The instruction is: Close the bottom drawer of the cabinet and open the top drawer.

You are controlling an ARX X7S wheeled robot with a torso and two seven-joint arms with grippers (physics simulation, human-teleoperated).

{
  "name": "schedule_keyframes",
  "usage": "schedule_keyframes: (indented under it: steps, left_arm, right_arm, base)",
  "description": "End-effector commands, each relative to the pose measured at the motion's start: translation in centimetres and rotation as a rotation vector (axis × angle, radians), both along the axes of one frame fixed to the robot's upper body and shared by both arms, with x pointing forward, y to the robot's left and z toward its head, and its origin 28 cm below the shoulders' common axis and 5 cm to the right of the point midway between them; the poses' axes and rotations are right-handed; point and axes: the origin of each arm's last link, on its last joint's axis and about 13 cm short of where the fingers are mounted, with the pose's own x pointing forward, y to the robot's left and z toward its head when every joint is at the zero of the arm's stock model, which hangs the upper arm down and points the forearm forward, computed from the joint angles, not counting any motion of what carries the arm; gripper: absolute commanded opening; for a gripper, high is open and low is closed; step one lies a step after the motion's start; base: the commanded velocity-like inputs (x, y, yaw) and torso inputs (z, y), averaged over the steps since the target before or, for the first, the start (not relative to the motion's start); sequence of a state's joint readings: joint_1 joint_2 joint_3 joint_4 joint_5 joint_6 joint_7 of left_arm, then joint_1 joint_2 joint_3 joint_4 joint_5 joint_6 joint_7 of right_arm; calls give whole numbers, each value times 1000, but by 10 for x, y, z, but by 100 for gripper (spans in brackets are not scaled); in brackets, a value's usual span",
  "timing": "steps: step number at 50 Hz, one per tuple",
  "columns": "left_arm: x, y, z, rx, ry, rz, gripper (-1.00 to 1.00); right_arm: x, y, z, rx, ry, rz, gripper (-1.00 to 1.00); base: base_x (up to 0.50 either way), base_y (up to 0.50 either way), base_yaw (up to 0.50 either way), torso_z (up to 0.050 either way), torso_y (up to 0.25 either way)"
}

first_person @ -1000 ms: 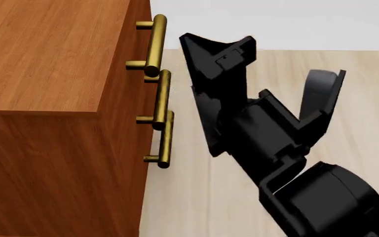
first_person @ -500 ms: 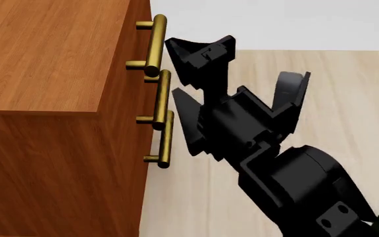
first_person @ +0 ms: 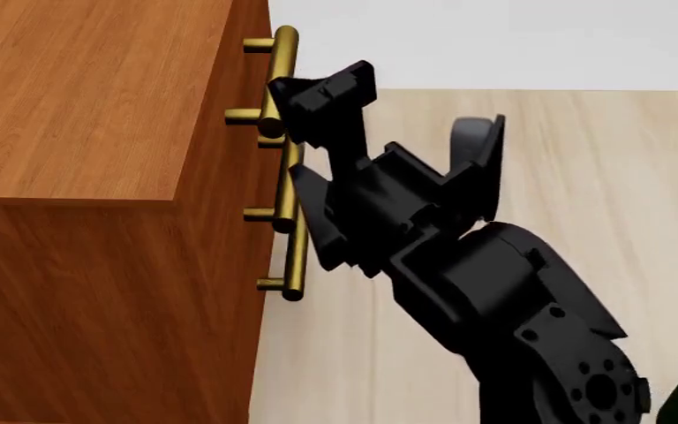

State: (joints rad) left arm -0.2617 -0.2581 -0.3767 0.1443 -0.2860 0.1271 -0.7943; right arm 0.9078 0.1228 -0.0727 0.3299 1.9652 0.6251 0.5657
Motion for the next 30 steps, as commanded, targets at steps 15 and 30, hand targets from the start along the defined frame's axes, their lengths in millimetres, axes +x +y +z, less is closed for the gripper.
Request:
schedule_keyframes:
  steps: [15, 30]
  left_arm:
    - [0, 0, -1, 3, -6, -1, 100]
    - [-1, 0, 1, 2, -9, 0, 100]
  right_arm:
    - [27, 4, -9, -24, 49, -16, 100]
    - [31, 17, -3, -47, 32, 33, 100]
  base:
    - [0, 0, 0, 0, 0]
    - [0, 0, 0, 0, 0]
